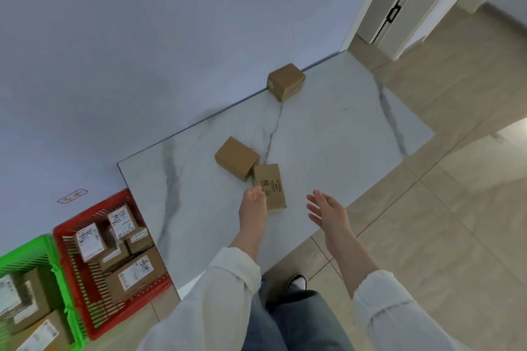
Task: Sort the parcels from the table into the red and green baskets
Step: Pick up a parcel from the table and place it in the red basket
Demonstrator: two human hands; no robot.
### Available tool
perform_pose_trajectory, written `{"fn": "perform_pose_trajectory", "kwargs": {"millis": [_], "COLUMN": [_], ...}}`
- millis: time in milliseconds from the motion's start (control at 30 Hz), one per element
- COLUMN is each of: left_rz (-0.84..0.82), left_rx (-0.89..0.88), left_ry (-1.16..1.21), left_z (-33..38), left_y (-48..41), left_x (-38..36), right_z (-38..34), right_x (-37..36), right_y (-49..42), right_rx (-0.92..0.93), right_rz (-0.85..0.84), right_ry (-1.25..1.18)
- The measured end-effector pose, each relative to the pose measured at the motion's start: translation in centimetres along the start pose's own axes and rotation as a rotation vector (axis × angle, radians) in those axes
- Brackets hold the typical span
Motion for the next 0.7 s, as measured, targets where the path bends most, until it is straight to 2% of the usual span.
{"fn": "perform_pose_trajectory", "kwargs": {"millis": [167,367,500,700], "left_rz": [0.125,0.349,0.392,0.441], "left_rx": [0.041,0.16,0.247,0.216], "left_ry": [0.099,0.281,0.334,0.256], "left_z": [0.0,-2.4,-4.6,-8.0], "left_y": [-3.3,-6.4,-6.4,-12.6], "left_x": [-1.8,-4.4,-6.4,-6.9], "right_z": [-2.4,-4.0,-1.8,4.1], "right_x": [-0.1,0.5,1.1,-2.7], "right_y": [-7.1,-15.3,-17.0,-21.0], "right_rx": [-0.046,-0.045,-0.114,-0.216], "right_rz": [-0.135,-0.315,-0.395,-0.49], "right_ry": [0.141,0.335,0.478,0.585]}}
Point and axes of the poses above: each hand's wrist, its own y-axis away from the middle knuckle, its own x-axis out of the back of the hand, z = x × y, the point moved 5 cm from there along -y, towards the middle knuckle, and after that the axes turned 2 degrees about y, right-handed, at the moved point
